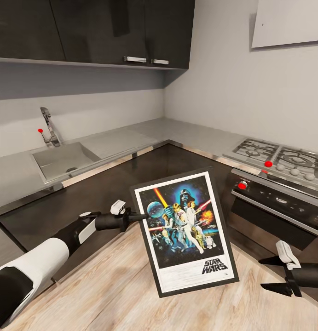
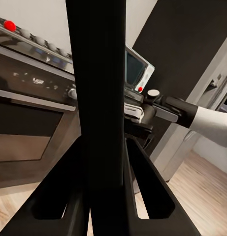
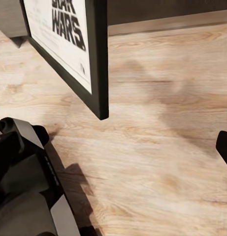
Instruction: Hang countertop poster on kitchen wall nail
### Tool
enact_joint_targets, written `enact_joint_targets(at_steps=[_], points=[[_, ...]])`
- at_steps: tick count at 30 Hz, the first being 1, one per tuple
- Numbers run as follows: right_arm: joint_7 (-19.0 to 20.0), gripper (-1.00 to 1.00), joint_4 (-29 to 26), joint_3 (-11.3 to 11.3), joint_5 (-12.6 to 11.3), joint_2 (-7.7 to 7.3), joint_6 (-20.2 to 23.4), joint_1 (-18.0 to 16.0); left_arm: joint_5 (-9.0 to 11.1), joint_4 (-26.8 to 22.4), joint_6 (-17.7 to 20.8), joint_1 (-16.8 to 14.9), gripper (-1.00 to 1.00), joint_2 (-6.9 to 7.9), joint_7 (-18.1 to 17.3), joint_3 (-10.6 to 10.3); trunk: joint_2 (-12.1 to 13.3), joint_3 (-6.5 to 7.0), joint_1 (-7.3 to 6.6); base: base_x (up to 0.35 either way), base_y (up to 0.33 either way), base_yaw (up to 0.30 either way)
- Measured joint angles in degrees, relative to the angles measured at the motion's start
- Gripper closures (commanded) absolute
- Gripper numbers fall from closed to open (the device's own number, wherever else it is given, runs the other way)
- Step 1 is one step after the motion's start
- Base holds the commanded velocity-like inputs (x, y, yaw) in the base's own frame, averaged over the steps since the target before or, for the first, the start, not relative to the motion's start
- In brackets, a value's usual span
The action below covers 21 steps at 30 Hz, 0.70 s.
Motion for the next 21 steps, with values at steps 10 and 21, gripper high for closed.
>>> enact_joint_targets(at_steps=[10,21], points=[[-0.1,-1.0,0.0,0.1,0.1,3.33,0.0,-1.4,0.0,0.0,0.0,0.0,1.0,-1.21,0.0,0.0,0.0,0.0,0.0,0.0,0.0,0.0],[-0.1,-1.0,0.1,0.3,0.5,6.84,-0.2,-1.9,0.0,0.0,-0.1,0.0,1.0,-1.4,0.0,0.0,0.0,0.0,0.0,0.0,0.0,0.0]])
